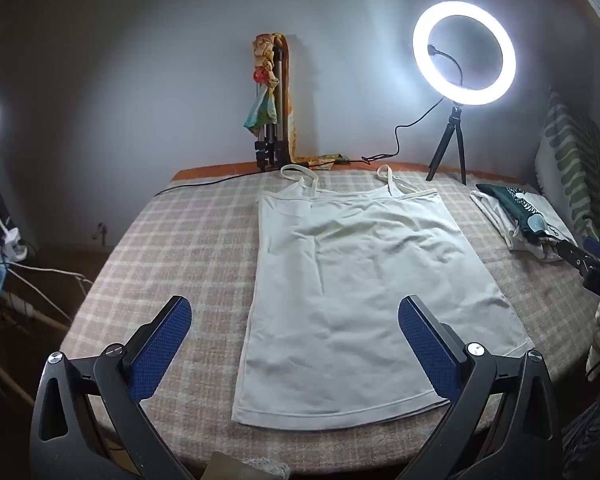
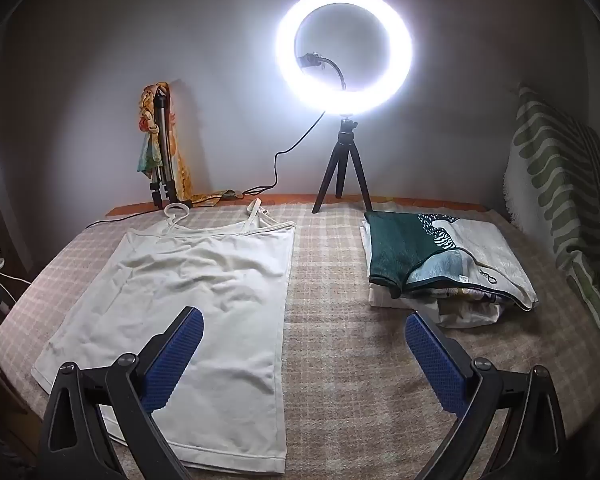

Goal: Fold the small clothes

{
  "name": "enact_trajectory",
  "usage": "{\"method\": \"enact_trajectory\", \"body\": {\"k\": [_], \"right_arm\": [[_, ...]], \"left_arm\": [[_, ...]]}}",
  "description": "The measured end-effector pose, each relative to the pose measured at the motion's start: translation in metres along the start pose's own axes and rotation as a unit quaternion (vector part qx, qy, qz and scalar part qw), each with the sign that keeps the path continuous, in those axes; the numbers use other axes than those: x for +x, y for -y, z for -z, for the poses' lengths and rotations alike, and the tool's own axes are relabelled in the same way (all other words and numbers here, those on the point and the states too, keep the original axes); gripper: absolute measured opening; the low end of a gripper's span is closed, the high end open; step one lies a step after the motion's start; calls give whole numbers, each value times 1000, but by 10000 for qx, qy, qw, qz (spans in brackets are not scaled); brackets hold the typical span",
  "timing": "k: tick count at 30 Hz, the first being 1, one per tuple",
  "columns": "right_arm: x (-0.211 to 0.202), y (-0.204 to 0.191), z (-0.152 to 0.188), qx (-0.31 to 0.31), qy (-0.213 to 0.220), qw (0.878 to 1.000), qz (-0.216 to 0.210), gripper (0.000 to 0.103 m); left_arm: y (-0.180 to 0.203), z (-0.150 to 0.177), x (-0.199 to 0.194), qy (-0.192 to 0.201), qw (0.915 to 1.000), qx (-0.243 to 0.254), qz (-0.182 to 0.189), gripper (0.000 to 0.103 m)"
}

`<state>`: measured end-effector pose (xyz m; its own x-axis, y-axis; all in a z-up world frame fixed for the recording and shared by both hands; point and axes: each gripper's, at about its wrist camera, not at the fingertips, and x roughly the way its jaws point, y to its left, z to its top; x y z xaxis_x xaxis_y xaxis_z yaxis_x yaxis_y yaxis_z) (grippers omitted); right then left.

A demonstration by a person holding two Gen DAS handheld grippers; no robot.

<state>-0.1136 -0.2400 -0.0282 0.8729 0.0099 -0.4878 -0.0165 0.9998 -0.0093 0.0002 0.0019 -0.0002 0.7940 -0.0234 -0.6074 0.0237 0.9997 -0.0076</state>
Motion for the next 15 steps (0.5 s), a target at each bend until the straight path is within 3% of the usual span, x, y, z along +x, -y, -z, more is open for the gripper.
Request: {"method": "enact_trajectory", "body": {"k": [15], "right_arm": [[-1,0,0,-26,16,10000,50,102]], "left_arm": [[-4,-2,-3,76,9999,-69,-87,103]]}}
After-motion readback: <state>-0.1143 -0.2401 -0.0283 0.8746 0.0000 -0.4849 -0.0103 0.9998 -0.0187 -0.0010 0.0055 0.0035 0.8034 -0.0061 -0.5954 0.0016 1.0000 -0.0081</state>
